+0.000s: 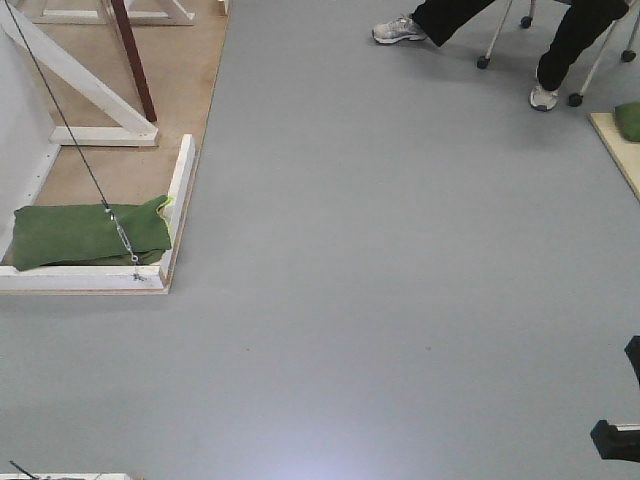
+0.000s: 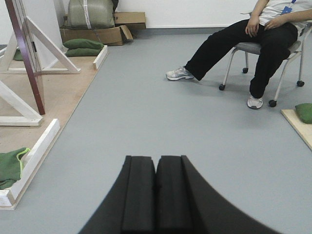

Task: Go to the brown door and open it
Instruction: 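Drive the base forward alongside the wooden platform toward the brown door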

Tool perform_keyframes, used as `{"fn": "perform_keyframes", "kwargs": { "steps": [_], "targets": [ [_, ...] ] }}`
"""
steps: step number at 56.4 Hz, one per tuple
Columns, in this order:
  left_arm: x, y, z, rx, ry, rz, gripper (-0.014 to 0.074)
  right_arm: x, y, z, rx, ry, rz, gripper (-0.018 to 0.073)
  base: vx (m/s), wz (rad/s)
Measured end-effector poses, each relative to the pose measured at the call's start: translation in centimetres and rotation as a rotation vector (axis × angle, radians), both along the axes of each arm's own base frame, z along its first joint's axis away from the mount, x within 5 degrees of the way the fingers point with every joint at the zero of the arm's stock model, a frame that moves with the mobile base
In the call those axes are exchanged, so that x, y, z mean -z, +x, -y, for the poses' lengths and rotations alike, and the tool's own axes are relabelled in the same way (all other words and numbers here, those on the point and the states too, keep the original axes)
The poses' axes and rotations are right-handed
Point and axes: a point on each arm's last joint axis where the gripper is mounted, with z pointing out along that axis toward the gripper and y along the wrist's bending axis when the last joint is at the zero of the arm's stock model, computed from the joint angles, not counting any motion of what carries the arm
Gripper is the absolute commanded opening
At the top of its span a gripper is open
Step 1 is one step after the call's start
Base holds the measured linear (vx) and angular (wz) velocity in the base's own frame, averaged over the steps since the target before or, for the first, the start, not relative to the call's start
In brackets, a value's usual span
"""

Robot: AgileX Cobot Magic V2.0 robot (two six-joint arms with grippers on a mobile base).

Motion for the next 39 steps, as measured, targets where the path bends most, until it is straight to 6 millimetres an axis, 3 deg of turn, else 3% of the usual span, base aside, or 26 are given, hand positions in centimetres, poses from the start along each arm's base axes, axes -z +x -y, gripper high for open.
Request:
{"fn": "perform_keyframes", "kwargs": {
  "steps": [39],
  "targets": [
    [0.00,0.00,0.00,0.000,0.000,0.000,-0.0003,0.00,0.00,0.00,0.000,0.000,0.000,0.0000,0.00,0.00]
  ]
}}
